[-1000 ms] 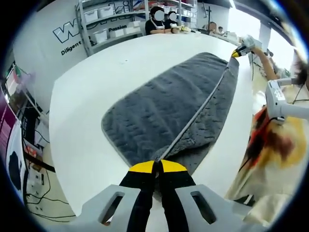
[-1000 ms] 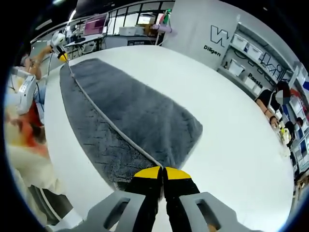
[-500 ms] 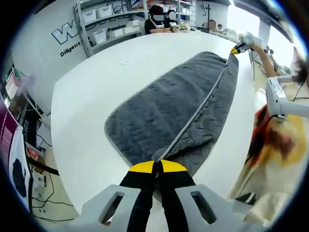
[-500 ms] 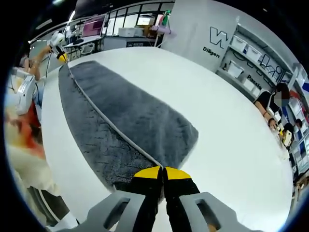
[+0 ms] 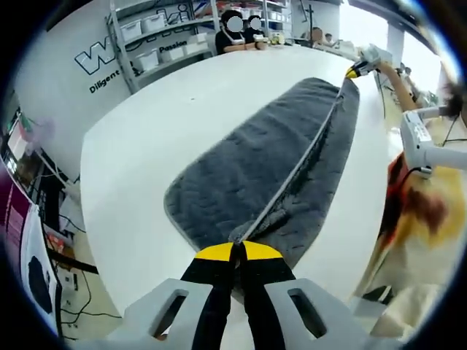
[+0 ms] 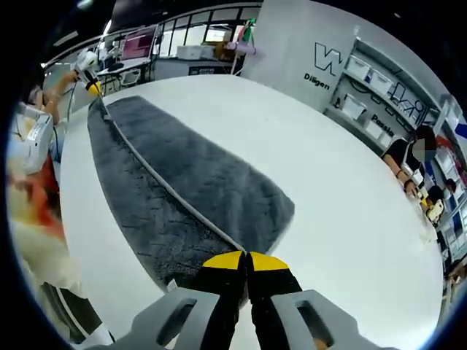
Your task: Fold the towel on the table until its edges align and the towel forms a compact rectangular stack.
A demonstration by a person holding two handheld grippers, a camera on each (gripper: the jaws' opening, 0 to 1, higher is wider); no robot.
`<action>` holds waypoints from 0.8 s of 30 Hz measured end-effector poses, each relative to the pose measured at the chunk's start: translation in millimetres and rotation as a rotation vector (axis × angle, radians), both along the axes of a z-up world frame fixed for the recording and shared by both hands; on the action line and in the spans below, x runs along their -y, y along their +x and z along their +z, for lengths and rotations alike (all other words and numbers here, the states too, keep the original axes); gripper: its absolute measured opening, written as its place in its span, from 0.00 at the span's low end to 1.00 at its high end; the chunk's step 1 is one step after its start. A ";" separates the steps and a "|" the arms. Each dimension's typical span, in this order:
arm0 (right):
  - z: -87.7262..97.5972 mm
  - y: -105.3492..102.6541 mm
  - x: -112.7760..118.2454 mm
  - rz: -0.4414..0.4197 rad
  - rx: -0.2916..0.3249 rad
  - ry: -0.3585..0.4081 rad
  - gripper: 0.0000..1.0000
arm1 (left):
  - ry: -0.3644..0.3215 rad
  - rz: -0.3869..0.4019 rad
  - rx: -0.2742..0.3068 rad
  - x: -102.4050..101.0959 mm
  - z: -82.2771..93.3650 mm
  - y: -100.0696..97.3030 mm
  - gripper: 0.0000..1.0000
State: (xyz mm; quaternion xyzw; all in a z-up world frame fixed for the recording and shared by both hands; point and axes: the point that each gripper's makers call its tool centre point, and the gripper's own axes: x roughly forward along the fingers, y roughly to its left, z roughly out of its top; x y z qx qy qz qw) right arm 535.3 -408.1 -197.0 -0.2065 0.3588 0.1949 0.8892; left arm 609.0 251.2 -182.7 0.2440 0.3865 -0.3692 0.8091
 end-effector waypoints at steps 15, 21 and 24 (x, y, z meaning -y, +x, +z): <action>-3.9 20.4 4.2 -0.010 -0.004 0.008 0.00 | -0.007 0.010 0.000 3.2 2.4 15.7 0.02; 0.3 30.3 3.3 -0.010 0.008 0.006 0.00 | -0.005 0.013 -0.003 1.6 -0.4 23.7 0.02; 0.6 33.2 3.6 -0.011 0.008 0.002 0.00 | -0.014 0.019 0.001 1.1 0.2 28.2 0.02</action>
